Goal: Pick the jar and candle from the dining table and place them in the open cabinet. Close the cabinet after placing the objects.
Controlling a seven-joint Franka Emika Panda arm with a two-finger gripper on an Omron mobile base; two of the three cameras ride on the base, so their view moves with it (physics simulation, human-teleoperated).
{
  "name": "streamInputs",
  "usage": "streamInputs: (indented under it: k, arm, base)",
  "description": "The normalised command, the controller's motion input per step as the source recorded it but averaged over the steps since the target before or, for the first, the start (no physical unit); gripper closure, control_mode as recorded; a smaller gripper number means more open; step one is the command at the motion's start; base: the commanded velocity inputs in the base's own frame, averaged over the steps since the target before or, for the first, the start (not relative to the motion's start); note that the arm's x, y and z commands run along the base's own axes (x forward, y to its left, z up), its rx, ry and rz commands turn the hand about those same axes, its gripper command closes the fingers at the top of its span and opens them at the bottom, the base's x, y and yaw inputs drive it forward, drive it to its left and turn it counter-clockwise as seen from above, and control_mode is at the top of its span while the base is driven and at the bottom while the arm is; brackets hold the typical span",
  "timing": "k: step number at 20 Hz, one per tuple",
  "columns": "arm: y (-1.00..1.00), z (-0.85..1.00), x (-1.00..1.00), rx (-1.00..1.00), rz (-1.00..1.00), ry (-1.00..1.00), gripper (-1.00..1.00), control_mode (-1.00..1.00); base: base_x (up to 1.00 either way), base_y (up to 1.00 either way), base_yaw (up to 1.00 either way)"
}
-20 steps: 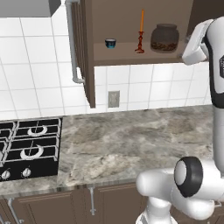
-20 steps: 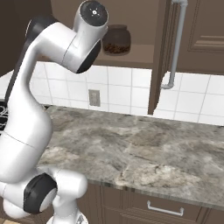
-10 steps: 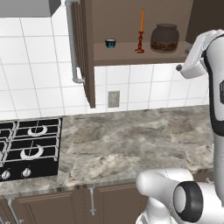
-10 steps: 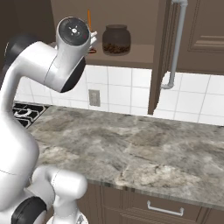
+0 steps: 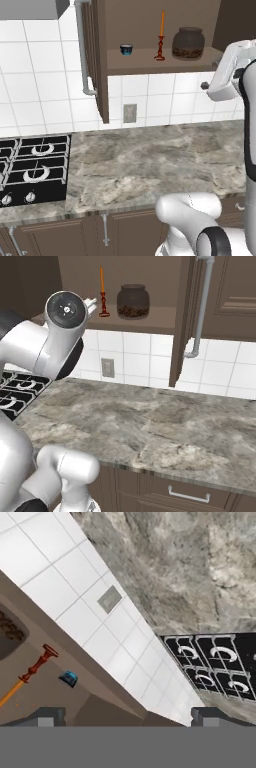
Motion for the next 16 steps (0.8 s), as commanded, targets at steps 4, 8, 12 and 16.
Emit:
streamInputs:
  k: [4, 8, 12, 16]
  arm:
    - [0.29, -0.02, -0.3, 0.0, 0.04, -0.22, -1.0, -1.0]
    - [0.32, 0.0, -0.23, 0.0, 0.09, -0.11, -1.0, -1.0]
    - [0.31, 0.0, -0.24, 0.0, 0.14, -0.11, -1.0, -1.0]
    - [0.29, 0.0, -0.28, 0.0, 0.19, -0.19, -1.0, -1.0]
  base:
    - [0.0, 0.0, 0.0]
    - [0.0, 0.0, 0.0]
    - [0.0, 0.0, 0.0]
    - [0.0, 0.0, 0.0]
